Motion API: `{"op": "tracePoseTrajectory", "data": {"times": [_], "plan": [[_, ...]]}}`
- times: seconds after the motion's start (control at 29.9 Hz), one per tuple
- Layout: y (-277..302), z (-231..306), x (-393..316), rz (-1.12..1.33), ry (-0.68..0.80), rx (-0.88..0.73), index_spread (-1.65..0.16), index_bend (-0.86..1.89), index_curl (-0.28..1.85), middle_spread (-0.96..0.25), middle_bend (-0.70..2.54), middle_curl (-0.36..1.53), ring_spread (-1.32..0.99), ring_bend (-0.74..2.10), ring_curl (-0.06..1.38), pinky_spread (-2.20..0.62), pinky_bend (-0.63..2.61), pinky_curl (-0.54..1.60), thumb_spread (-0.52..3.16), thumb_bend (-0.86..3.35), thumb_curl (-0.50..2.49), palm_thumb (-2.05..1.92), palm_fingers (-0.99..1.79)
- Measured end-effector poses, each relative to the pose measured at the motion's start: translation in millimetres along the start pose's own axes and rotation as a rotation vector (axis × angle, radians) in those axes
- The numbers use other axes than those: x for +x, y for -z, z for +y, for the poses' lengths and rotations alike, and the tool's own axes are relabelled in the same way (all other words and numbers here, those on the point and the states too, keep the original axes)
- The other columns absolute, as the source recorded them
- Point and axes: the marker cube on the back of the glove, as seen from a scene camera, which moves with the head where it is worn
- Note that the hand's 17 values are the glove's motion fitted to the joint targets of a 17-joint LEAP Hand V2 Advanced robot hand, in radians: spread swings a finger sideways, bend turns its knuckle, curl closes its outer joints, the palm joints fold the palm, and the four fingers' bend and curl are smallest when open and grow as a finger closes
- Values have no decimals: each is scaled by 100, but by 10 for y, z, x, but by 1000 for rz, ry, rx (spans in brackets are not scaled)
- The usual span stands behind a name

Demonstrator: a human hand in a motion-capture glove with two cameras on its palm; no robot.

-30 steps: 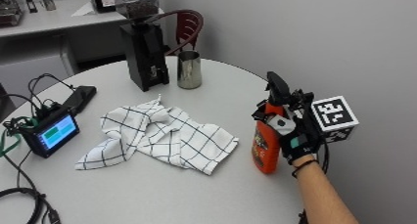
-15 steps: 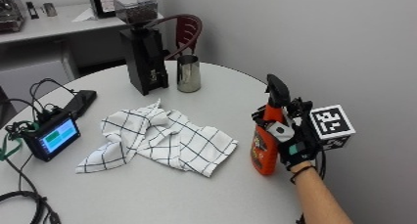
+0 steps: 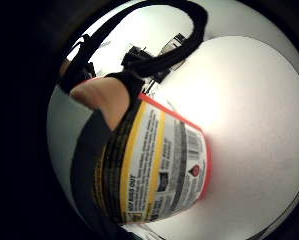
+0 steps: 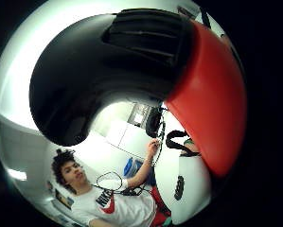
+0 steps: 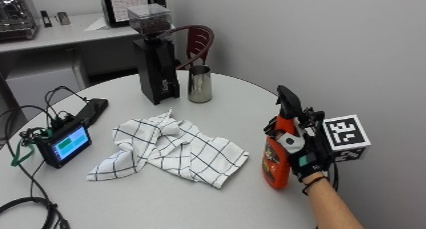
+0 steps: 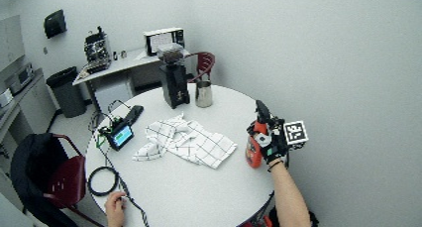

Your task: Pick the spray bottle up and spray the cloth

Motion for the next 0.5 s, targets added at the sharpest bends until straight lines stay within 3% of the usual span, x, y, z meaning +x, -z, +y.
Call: {"op": "tracePoseTrajectory", "data": {"times": [0.2, 0.5], "plan": [[78, -142, -306, 45, 0, -187, -27, 22, 45, -12, 49, 47, -11, 40, 39, 29, 14, 17, 53, -2, 66, 105, 105], [136, -488, -1059, 338, -100, -508, -26, 17, 47, -12, 45, 47, -10, 39, 40, 29, 17, 20, 51, -3, 69, 103, 109]]}}
